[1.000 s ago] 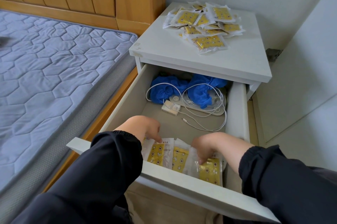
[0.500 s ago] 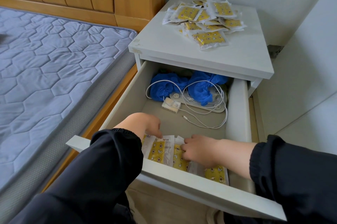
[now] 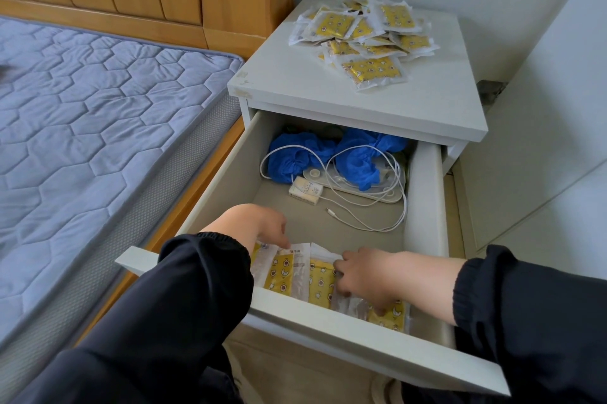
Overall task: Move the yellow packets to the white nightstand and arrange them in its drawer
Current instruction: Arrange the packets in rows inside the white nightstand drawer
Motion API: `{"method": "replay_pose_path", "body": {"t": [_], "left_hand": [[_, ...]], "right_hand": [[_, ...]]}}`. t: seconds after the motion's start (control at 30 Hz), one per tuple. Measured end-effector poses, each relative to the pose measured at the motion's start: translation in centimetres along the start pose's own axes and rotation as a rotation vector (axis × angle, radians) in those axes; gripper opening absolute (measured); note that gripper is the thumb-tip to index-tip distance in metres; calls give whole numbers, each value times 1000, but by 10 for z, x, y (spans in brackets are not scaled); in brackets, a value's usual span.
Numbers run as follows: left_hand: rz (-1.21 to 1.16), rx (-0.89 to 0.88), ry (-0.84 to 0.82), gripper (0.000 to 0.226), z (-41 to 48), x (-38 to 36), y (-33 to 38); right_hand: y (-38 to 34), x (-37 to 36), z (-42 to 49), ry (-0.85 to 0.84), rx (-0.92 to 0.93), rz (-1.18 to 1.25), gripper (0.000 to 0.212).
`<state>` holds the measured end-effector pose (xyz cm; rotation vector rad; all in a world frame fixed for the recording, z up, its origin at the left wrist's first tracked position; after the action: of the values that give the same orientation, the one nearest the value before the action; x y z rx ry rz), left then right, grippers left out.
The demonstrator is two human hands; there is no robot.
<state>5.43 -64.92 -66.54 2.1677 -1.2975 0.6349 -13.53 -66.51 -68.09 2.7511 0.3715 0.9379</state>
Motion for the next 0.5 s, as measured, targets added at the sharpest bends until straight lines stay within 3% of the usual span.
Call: {"method": "replay_pose_path", "body": {"t": [0.1,0.23,0.5], "left_hand": [[-10,-5,-3,50,0,0,-1],[-14,-3,-6,51,4,0,-2],[-90,-74,65,41,5,1,0]], "right_hand": [[-2,-1,1,15,26,-45,58],[-4,-4,-1,-15,29,-30,70],[5,-4,-7,85,-132,393,68]]}}
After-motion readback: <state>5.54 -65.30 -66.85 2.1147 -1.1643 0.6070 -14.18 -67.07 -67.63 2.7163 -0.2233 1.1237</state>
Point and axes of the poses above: each hand's wrist, its own z-axis towards the middle knuckle, its own x-axis out of the back of the hand, y = z × x, the point moved 1 cm from there along z, towards the middle knuckle, and after that the axes turned 14 degrees about -z, right-handed, at the moved point
